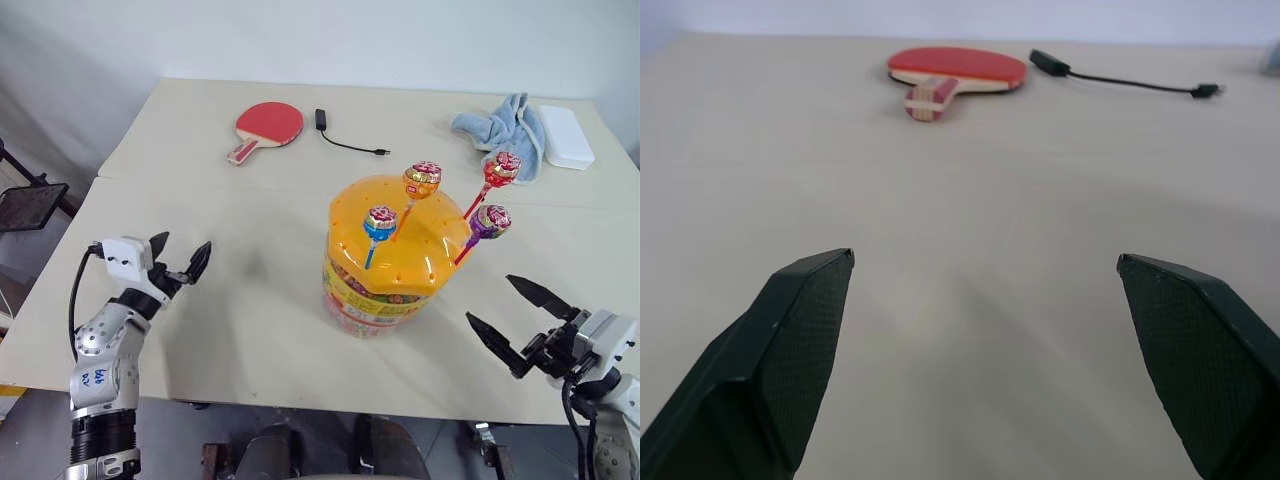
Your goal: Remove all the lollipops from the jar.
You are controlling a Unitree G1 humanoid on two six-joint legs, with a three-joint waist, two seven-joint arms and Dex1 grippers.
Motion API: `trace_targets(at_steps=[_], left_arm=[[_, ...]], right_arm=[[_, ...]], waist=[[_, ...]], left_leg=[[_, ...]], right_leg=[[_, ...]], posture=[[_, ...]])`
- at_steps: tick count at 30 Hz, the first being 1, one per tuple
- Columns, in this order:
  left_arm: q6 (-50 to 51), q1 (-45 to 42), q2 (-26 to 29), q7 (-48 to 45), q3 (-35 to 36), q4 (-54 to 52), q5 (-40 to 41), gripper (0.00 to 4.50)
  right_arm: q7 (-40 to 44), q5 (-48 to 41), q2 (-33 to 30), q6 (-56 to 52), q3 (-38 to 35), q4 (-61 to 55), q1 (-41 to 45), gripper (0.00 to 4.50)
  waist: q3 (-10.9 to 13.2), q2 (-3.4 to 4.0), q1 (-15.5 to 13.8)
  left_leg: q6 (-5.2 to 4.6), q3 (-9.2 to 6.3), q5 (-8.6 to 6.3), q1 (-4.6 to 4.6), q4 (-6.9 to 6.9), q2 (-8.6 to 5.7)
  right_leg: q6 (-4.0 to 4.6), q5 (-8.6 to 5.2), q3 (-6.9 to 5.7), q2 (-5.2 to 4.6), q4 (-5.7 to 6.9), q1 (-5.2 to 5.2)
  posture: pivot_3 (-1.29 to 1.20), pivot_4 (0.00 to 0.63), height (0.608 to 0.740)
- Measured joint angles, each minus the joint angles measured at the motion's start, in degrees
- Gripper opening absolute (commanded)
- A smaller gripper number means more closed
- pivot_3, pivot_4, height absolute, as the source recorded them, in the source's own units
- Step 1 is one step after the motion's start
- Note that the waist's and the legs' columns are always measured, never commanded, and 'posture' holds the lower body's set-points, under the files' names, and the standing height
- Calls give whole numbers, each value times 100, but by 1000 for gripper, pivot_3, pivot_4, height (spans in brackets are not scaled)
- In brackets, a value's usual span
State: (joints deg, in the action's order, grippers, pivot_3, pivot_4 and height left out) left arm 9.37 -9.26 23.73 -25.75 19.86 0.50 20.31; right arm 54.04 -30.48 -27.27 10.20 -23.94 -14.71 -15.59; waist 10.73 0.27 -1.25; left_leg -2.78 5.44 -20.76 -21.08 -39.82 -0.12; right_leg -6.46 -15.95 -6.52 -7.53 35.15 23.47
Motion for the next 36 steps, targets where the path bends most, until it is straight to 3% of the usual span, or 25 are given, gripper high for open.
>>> trace_targets(at_steps=[5, 8, 14, 18, 23, 31, 36], left_arm=[[-38, 53, 479, -583, -56, -2, 65, 4500], [79, 99, 767, -1484, 51, -217, 784, 4500], [1565, 70, 2239, -3084, 688, -767, 2616, 4500], [2207, 34, 2589, -3526, 707, -1072, 3158, 4500], [2274, -415, 2457, -3824, 272, -1115, 3197, 4500], [2124, -687, 1912, -3617, 28, -1384, 3155, 4500], [2123, -684, 1912, -3518, 28, -1707, 3164, 4500]], right_arm=[[-121, -113, -4, -122, 83, -100, -51, 4477], [-121, -623, -235, -553, 45, -218, -10, 4477], [270, -2541, -1354, -1752, -1272, -802, -142, 4477], [741, -3099, -1617, -2092, -1667, -766, 36, 4477], [799, -3033, -1749, -2229, -1338, -473, 1107, 4477], [123, -2987, -1712, -2988, -429, -468, 2133, 4477], [440, -2888, -1755, -3146, -481, -502, 1795, 4477]], waist=[[0, 0, 5], [2, 3, 13], [3, 6, 3], [3, 6, -1], [4, 7, 5], [4, 6, 3], [4, 4, -44]], left_leg=[[0, -1, 0, 1, -1, 1], [0, -3, 0, -5, -6, 2], [1, -17, -2, 0, -11, 8], [-1, -18, -3, 10, -11, 8], [0, -13, -3, 9, -10, 6], [-1, -10, -1, -10, -14, 2], [-7, -16, 2, -13, -16, -5]], right_leg=[[1, 0, 1, -2, 0, 0], [2, -1, 1, -7, 1, 2], [13, -7, -7, -8, -14, -8], [12, -7, -6, -8, -19, -19], [12, -7, -3, -4, -14, -12], [8, -4, -10, 6, 0, -4], [4, -2, -18, 11, -5, -11]], posture=[[0, 150, 740], [0, 150, 740], [0, 150, 740], [0, 150, 740], [0, 150, 740], [0, 150, 740], [0, 150, 740]])
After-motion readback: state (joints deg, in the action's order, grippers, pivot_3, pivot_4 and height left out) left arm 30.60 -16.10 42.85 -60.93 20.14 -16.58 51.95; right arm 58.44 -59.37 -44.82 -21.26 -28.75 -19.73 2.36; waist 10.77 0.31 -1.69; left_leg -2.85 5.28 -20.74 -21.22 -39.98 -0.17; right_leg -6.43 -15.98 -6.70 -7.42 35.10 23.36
